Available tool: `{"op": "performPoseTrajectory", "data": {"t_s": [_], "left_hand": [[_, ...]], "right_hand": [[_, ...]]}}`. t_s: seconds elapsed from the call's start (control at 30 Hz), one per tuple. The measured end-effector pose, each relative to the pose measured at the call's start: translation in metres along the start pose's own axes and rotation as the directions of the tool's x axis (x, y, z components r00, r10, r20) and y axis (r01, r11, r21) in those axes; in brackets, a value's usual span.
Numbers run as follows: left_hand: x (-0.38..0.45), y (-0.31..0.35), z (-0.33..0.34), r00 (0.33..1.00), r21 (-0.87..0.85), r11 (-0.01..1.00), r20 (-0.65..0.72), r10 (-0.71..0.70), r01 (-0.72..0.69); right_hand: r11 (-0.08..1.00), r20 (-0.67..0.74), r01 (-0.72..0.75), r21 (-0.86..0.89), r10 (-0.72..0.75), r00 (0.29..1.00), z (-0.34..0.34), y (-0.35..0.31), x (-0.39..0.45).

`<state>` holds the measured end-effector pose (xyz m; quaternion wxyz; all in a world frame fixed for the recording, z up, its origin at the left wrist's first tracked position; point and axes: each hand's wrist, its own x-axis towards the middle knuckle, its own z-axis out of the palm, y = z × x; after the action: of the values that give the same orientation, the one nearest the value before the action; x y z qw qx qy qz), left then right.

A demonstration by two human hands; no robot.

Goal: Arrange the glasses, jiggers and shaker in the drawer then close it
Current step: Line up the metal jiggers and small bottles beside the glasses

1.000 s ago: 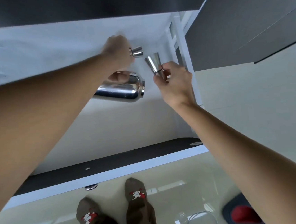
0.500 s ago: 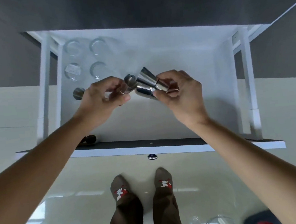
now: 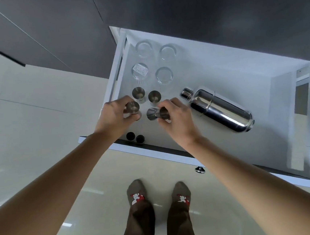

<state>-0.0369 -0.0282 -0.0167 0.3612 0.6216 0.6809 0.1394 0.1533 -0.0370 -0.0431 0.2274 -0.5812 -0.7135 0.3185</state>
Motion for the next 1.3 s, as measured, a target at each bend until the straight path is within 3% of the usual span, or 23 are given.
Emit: {"op": "performPoseTrajectory", "data": {"t_s": [0.23,0.6,0.83,1.13,1.2,1.3], "left_hand": [[0.016,-0.011,0.013,0.988,0.162,0.974,0.039,0.152,-0.157],[0.017,-0.015,0.014,0.987,0.189,0.971,0.094,0.131,-0.147],[0.02,-0.01,0.013,0.997,0.307,0.949,0.036,0.064,-0.072],[0.017,0.003,0.007,0.999,0.323,0.945,0.015,0.051,-0.054],[0.015,0.012,0.005,0.995,0.308,0.948,-0.041,0.09,-0.073],[0.014,0.036,0.007,0.969,0.22,0.958,-0.122,0.214,-0.184]], "right_hand": [[0.992,0.055,0.015,-0.126,-0.008,0.998,0.028,-0.001,0.01],[0.981,0.076,0.075,-0.179,-0.063,0.995,0.034,0.003,0.008],[0.995,0.056,-0.021,-0.102,0.027,0.998,0.038,0.0,0.011],[0.996,0.101,-0.078,-0.041,0.082,0.992,0.029,0.001,0.01],[0.995,0.061,-0.068,-0.068,0.073,0.995,0.016,0.006,0.007],[0.975,-0.179,-0.008,-0.224,-0.033,0.983,-0.018,0.028,0.008]]}}
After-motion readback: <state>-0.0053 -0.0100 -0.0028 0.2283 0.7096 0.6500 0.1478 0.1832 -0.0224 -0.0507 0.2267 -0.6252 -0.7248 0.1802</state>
